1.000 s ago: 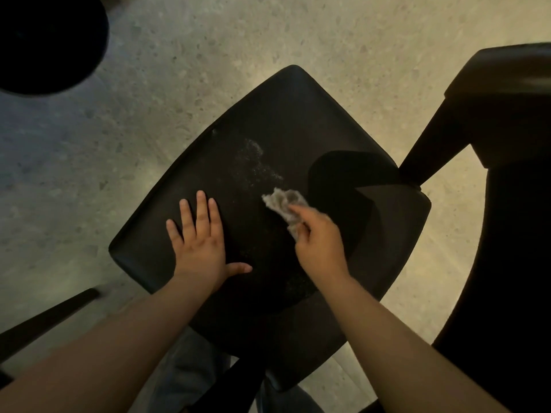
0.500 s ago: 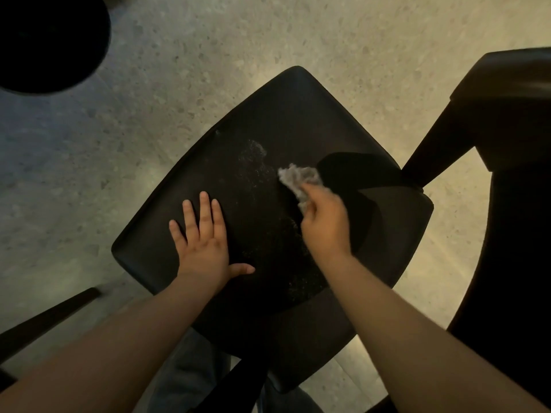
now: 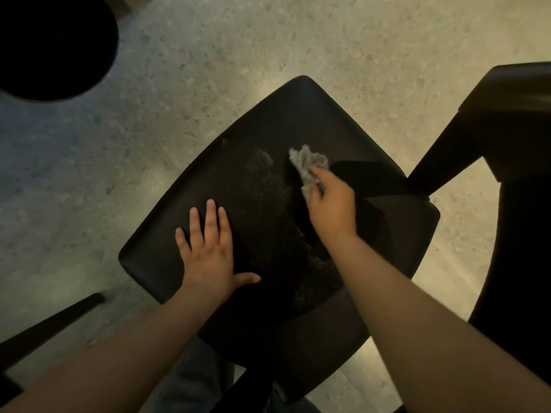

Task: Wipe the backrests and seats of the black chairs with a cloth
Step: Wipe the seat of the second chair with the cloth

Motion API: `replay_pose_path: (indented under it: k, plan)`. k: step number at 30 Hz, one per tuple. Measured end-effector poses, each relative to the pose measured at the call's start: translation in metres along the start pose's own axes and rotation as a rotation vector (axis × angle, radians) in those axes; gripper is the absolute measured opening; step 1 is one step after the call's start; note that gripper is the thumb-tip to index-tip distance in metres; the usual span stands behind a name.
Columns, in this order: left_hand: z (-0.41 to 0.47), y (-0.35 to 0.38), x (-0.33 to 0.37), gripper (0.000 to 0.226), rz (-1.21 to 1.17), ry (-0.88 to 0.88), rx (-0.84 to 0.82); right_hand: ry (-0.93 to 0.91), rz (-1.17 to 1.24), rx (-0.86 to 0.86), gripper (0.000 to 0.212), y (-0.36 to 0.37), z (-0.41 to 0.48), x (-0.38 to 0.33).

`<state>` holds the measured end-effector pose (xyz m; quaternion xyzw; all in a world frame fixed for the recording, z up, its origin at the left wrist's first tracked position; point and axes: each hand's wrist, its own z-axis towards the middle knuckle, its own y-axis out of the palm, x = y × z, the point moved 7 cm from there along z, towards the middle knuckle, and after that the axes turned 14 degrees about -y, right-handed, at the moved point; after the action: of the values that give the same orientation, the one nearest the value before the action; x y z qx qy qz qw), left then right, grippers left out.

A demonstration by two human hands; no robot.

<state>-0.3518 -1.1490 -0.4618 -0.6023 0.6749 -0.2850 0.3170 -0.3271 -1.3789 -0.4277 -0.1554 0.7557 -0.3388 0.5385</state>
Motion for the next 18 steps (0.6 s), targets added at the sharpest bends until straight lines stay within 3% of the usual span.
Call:
replay_pose_path:
  k: [4, 6, 9, 11, 14, 18]
  plan:
    - [0.001, -0.002, -0.003, 0.146, 0.02, 0.015, -0.011, -0.128, 0.085, -0.244, 0.04, 0.033, -0.035, -0.019]
    - [0.0, -0.003, -0.004, 0.146, 0.023, 0.027, -0.004, -0.132, 0.128, -0.201, 0.039, 0.023, -0.033, -0.02]
    - [-0.001, -0.004, -0.004, 0.146, 0.013, 0.036, 0.014, -0.121, 0.038, 0.02, 0.038, -0.01, -0.007, -0.011]
    - [0.0, -0.005, -0.004, 0.146, 0.0, 0.035, 0.02, -0.082, -0.024, 0.078, 0.038, -0.02, 0.01, -0.002]
    - [0.0, -0.006, -0.006, 0.146, -0.03, 0.041, 0.031, -0.027, -0.058, 0.046, 0.039, -0.006, 0.013, 0.002]
    - [0.0, -0.008, -0.009, 0.144, -0.034, 0.05, 0.048, -0.13, -0.048, -0.097, 0.039, 0.029, -0.02, -0.017]
